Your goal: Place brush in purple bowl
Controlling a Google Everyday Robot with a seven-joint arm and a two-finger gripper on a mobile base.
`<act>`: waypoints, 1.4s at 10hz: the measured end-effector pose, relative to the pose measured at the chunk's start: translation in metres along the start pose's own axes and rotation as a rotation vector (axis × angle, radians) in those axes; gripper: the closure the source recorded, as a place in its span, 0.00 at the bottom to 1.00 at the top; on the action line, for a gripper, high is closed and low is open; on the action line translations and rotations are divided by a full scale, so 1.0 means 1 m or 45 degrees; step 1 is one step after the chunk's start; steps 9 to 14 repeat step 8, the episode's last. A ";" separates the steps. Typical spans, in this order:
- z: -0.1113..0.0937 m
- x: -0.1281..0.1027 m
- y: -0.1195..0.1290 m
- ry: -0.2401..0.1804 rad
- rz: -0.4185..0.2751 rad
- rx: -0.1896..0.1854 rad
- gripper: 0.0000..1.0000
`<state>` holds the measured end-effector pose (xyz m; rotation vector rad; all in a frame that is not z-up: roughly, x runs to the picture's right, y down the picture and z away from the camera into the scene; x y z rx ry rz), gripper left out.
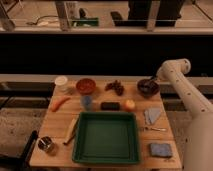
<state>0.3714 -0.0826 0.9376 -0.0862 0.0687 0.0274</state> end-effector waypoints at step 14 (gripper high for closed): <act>-0.008 0.000 0.002 0.063 0.068 0.020 0.20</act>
